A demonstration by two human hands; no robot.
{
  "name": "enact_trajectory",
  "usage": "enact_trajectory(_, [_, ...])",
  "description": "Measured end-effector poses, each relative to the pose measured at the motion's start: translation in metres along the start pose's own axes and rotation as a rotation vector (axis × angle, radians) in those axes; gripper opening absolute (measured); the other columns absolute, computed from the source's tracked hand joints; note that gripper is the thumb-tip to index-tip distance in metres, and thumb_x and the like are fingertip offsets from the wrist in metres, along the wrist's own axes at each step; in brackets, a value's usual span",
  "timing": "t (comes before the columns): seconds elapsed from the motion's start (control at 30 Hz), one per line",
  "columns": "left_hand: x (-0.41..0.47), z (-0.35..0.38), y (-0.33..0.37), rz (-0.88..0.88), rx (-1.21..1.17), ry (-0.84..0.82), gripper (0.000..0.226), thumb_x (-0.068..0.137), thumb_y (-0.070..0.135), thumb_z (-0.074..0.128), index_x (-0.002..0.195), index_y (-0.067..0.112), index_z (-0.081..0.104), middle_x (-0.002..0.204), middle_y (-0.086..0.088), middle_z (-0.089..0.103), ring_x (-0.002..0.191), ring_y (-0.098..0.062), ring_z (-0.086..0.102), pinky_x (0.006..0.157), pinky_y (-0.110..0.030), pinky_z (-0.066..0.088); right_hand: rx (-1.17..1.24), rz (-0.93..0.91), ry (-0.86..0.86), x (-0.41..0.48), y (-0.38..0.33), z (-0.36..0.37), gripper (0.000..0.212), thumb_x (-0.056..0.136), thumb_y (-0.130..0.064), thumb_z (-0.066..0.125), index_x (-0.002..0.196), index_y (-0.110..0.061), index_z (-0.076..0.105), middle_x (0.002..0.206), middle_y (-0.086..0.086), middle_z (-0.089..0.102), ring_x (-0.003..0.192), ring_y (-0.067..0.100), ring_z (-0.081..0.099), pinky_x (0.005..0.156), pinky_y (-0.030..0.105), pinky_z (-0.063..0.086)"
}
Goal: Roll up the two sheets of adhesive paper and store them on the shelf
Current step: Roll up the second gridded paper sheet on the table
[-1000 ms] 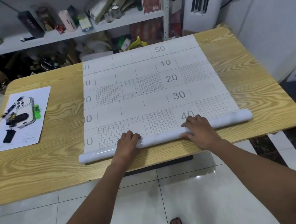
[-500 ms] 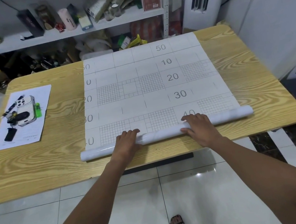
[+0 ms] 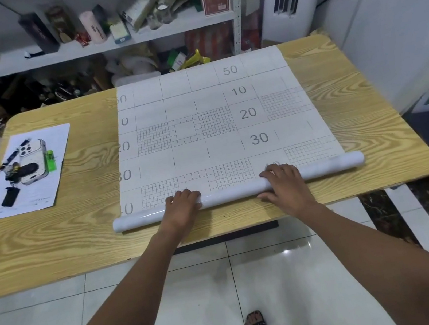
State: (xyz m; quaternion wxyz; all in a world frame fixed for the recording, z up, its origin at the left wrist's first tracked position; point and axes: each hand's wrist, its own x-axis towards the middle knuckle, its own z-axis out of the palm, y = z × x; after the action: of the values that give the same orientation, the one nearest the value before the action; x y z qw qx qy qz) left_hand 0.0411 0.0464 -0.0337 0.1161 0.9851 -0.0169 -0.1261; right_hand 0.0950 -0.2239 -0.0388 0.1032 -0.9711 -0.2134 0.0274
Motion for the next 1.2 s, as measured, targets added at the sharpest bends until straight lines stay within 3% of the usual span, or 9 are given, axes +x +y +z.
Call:
enact_trajectory(0.27, [0.002,0.002,-0.002,0.033,0.011,0.07,0.033,0.098,0.018,0.038,0.129,0.01,0.047,0.116,-0.011,0.045,0.108,-0.027,0.038,0.09,-0.035,0.026,-0.006,0.004,-0.012,0.0,-0.002,-0.004,0.063,0.075,-0.045,0.071,0.127,-0.014,0.053,0.123,0.008,0.053,0.11,0.03,0.049,0.099,0.041,0.033])
enact_trajectory(0.4, [0.0,0.001,0.0,0.026,0.025,0.061,0.039,0.099,0.015,0.034,0.138,0.016,0.036,0.117,-0.008,0.045,0.109,-0.025,0.037,0.091,-0.035,0.025,0.039,-0.016,0.021,0.001,0.0,-0.003,0.055,0.071,-0.038,0.077,0.114,-0.01,0.057,0.109,0.007,0.057,0.099,0.026,0.054,0.093,0.038,0.037])
enact_trajectory(0.53, [-0.003,0.002,0.003,0.002,0.019,0.108,0.055,0.089,-0.003,0.038,0.141,0.017,0.03,0.124,-0.008,0.044,0.112,-0.026,0.038,0.094,-0.036,0.026,0.058,-0.019,0.006,0.003,0.002,-0.004,0.046,0.077,-0.038,0.072,0.111,-0.011,0.057,0.107,0.004,0.056,0.097,0.022,0.054,0.094,0.036,0.036])
enact_trajectory(0.63, [-0.003,0.004,0.003,-0.038,-0.036,0.122,0.045,0.095,0.008,0.039,0.139,0.014,0.032,0.13,-0.01,0.043,0.116,-0.027,0.038,0.098,-0.036,0.026,0.048,-0.028,-0.006,0.004,0.002,-0.004,0.045,0.08,-0.04,0.069,0.113,-0.011,0.057,0.109,0.004,0.056,0.096,0.022,0.054,0.094,0.036,0.035])
enact_trajectory(0.73, [-0.004,0.005,0.008,-0.048,-0.076,0.134,0.048,0.093,0.023,0.051,0.137,0.011,0.035,0.133,-0.015,0.038,0.116,-0.032,0.041,0.102,-0.039,0.027,0.048,-0.031,0.009,0.003,0.003,-0.004,0.042,0.081,-0.039,0.069,0.111,-0.011,0.059,0.108,0.004,0.057,0.096,0.023,0.054,0.094,0.035,0.034])
enact_trajectory(0.93, [-0.008,0.002,0.018,-0.019,-0.046,0.117,0.059,0.077,0.017,0.072,0.129,0.004,0.046,0.121,-0.023,0.042,0.106,-0.04,0.043,0.1,-0.048,0.031,0.001,-0.049,-0.001,0.002,0.005,-0.004,0.038,0.087,-0.041,0.06,0.112,-0.013,0.059,0.109,0.003,0.055,0.098,0.022,0.051,0.092,0.034,0.032])
enact_trajectory(1.07, [-0.004,0.006,0.018,-0.045,-0.046,0.094,0.06,0.073,-0.003,0.064,0.13,0.001,0.043,0.115,-0.023,0.045,0.097,-0.04,0.043,0.095,-0.049,0.036,-0.047,-0.074,-0.039,0.001,0.009,-0.005,0.036,0.093,-0.04,0.05,0.116,-0.014,0.057,0.114,0.004,0.055,0.1,0.023,0.051,0.093,0.033,0.031])
enact_trajectory(1.2, [0.0,0.007,0.018,-0.042,0.0,0.071,0.06,0.077,0.001,0.058,0.133,0.007,0.039,0.122,-0.016,0.046,0.111,-0.035,0.042,0.105,-0.045,0.025,-0.035,-0.076,-0.085,0.002,0.01,-0.007,0.037,0.096,-0.037,0.046,0.122,-0.013,0.055,0.115,0.006,0.056,0.103,0.024,0.051,0.094,0.034,0.03])
